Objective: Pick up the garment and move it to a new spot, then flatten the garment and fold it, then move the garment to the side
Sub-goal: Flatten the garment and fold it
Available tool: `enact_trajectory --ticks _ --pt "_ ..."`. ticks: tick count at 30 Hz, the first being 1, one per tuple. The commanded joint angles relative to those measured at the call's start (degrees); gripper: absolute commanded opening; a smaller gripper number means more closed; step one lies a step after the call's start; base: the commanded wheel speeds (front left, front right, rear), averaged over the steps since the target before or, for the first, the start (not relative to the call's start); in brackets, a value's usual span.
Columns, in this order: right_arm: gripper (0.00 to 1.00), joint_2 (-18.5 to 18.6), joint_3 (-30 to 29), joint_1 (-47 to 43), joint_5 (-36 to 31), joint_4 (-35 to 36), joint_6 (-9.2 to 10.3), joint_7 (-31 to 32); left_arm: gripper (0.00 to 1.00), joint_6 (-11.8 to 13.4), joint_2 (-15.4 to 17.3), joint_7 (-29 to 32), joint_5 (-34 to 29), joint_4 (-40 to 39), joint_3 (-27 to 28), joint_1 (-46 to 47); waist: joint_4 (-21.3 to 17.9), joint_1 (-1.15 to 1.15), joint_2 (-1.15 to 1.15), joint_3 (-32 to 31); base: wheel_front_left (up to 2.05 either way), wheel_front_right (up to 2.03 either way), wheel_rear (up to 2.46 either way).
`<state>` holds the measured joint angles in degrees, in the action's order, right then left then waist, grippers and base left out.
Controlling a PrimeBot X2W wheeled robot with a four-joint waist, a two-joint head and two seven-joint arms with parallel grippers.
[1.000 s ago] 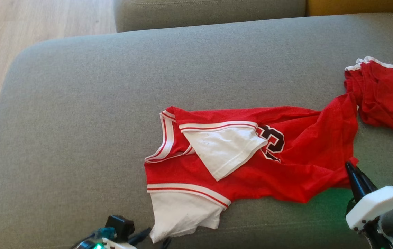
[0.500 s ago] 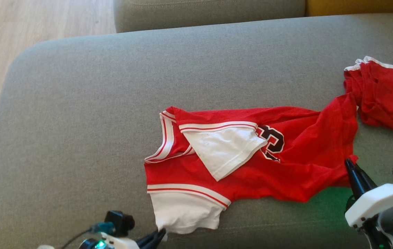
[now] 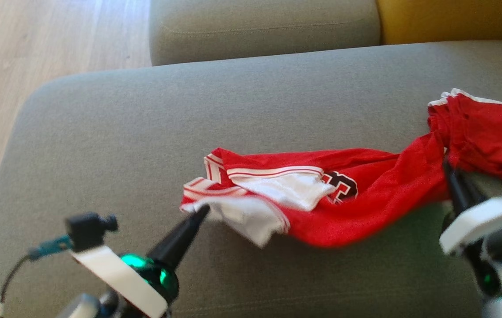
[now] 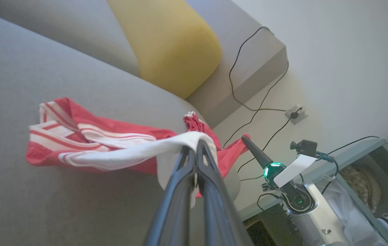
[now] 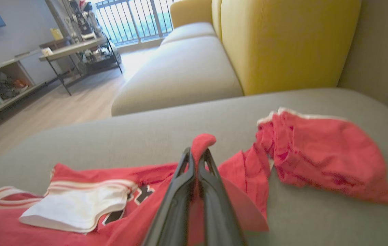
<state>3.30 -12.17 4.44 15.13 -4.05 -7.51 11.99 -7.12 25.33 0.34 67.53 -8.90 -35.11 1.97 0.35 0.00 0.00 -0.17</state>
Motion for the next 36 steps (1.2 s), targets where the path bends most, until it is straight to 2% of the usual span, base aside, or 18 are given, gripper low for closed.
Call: enact_trajectory --ticks 1,5,8,15,20,24,28,31,34,35,36 --pt "0.0 1.62 1.52 5.23 -0.22 3.0 0.02 -1.27 0.0 -0.36 1.55 -0.88 1.87 -4.01 4.07 4.14 -0.55 0.0 0.0 -0.34 0.0 0.0 0.0" --pt "0.0 2.18 1.42 11.23 0.06 3.89 0.02 -3.0 0.0 0.68 1.73 -1.62 5.03 -8.83 8.47 6.93 -1.34 0.0 0.0 -0.85 0.0 0.0 0.0" --pt "0.0 2.48 1.18 15.68 0.37 4.83 0.02 -4.88 0.0 2.72 0.99 -2.05 6.91 -11.91 11.36 9.67 -1.75 0.0 0.0 -1.44 0.0 0.0 0.0" --pt "0.0 1.68 0.14 23.75 1.02 8.74 0.02 -10.36 0.0 10.57 -3.92 -5.21 11.36 -14.82 18.14 16.18 -2.35 0.0 0.0 -2.84 0.0 0.0 0.0" --pt "0.0 0.46 -0.15 26.16 -0.08 12.89 0.02 -11.58 0.0 16.46 -5.46 -7.83 11.02 -16.01 22.07 19.19 -2.84 0.0 0.0 -3.47 0.0 0.0 0.0" --pt "0.0 -0.16 -1.53 26.78 -2.25 15.32 0.02 -8.54 0.0 21.06 -7.12 -8.69 13.33 -18.05 25.48 21.14 -3.14 0.0 0.0 -3.27 0.0 0.0 0.0" --pt "0.0 -0.37 -1.64 29.53 -4.55 15.37 0.02 -2.9 0.0 24.6 -9.37 -7.39 18.78 -19.38 28.44 25.21 -2.99 0.0 0.0 -1.83 0.0 0.0 0.0" --pt "0.0 -0.4 -0.55 33.06 -4.98 12.56 0.02 0.97 0.0 27.18 -9.73 -6.33 20.04 -17.97 29.05 30.71 -2.66 0.0 0.0 0.15 0.0 0.0 0.0" --pt "0.0 -0.41 -0.31 39.36 -4.3 8.33 0.02 4.41 0.0 30.49 -10.31 -5.52 20.62 -14.39 29.27 38.8 -2.29 0.0 0.0 5.04 0.0 0.0 0.0" --pt "0.0 -0.41 -0.31 39.36 -4.3 8.33 0.02 4.41 0.0 30.49 -10.31 -5.52 20.62 -14.39 29.27 38.8 -2.29 0.0 0.0 5.04 0.0 0.0 0.0" --pt "0.0 -0.41 -0.49 42.16 -3.82 6.76 0.02 5.54 0.0 31.61 -10.39 -5.16 20.65 -12.85 29.19 42.17 -2.12 0.0 0.0 7.38 0.0 0.0 0.0"
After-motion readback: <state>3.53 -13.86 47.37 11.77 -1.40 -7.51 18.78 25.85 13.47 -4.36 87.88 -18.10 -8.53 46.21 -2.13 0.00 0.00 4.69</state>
